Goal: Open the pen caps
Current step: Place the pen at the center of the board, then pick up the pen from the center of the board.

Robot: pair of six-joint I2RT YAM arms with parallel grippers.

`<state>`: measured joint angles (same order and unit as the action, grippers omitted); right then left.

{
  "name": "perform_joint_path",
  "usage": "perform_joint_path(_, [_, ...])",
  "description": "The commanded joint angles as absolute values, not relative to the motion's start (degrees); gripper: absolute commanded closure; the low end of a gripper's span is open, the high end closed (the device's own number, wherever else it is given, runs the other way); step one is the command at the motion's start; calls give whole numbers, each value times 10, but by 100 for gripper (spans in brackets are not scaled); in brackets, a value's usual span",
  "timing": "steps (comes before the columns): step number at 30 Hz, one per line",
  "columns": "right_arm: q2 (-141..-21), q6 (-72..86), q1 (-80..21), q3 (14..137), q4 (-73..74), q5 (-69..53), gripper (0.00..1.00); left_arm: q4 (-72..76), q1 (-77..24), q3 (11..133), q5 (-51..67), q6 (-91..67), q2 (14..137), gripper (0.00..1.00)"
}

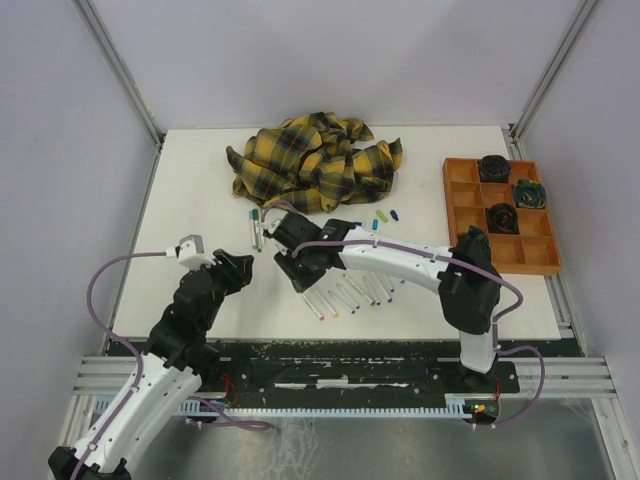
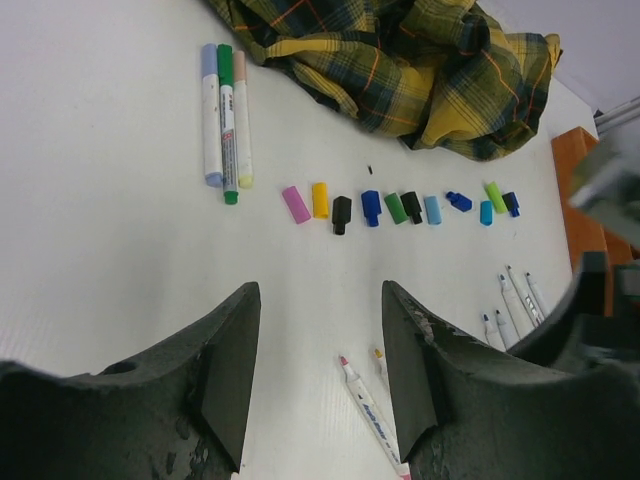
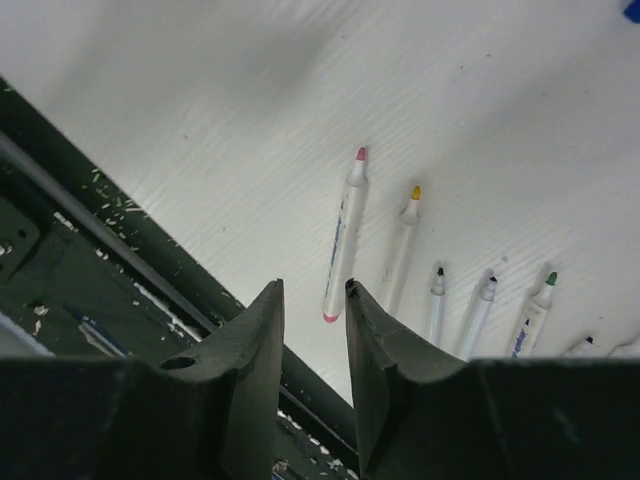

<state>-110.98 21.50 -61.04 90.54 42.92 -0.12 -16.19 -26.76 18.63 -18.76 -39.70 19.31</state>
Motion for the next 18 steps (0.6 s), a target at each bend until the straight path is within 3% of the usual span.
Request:
perform_joint_path(1, [-1038,133,-589,928,434,-59,63,-90,-270,169,-168,-398,195,42])
perform_joint_path(8, [-977,-107,-512,941,518,-293,63,16,-270,168,-147,-369,306,39])
perform_joint_path(18, [-842,-151,-378,845,456,-372,55,-2,-249,326,-129,-288,616,37])
